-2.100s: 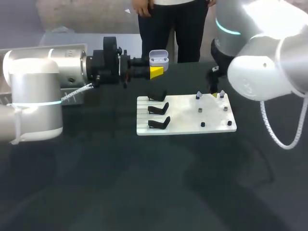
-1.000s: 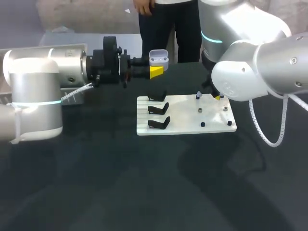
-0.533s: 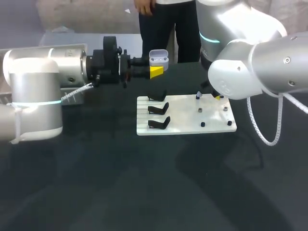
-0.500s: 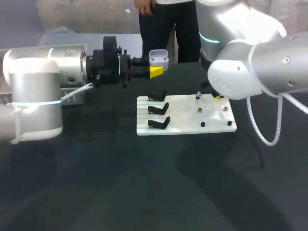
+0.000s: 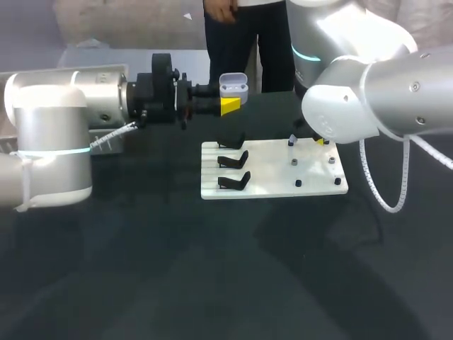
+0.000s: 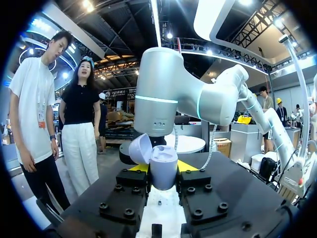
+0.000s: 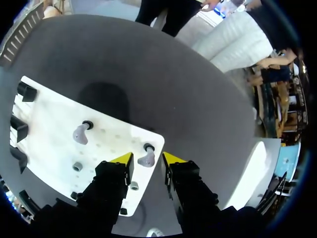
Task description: Pick up each earbud case from the left stands, insert the matching earbuds, close the lid, and place the case in the box.
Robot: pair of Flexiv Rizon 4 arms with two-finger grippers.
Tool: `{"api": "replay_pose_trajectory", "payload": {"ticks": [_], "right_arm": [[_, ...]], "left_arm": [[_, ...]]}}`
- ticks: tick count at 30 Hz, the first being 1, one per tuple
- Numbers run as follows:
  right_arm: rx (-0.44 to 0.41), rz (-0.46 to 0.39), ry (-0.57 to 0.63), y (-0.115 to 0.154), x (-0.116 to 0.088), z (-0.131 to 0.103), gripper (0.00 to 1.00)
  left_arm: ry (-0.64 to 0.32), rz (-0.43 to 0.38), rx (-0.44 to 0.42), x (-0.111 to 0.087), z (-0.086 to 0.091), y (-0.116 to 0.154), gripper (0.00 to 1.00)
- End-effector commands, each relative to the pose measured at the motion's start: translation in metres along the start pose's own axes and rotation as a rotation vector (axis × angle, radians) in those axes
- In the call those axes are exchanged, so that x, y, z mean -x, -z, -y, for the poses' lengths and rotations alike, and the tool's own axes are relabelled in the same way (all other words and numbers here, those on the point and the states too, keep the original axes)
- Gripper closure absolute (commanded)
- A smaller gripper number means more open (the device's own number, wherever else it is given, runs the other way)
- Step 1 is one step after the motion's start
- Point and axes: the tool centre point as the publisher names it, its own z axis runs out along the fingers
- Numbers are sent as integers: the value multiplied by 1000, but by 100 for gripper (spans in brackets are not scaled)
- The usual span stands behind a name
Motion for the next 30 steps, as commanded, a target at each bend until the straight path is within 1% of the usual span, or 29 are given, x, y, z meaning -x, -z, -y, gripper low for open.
{"api": "replay_pose_trajectory", "payload": {"ticks": [1,5,6,7,8,9,10,15,18,24,27,30], "right_arm": [[0,-7,1,-1,1,-1,64],[1,-9,1,-3,2,0,66],[1,-10,1,-3,2,0,69],[1,-11,1,-3,3,0,70],[1,-10,0,-3,3,0,81],[1,-10,-1,-3,3,0,95],[0,-11,-3,-3,3,0,100],[1,-13,-5,-2,3,0,100],[0,-8,-9,7,2,1,100],[-3,-1,-21,38,-3,5,100],[0,4,-24,62,-6,8,100],[3,6,-18,85,-10,4,100]], "left_arm": [[0,0,-1,0,-1,0,100],[0,0,-1,0,-1,0,100],[0,0,-1,0,-1,0,100],[0,0,-1,0,-1,0,100],[0,0,-1,0,-1,0,100],[0,0,-1,0,-1,0,100],[0,0,-1,0,-1,0,100],[0,0,-1,0,-1,0,100],[0,0,-1,0,-1,0,100],[0,0,-1,0,-1,0,100],[0,0,-1,0,-1,0,100],[0,0,-1,0,-1,0,100]]}}
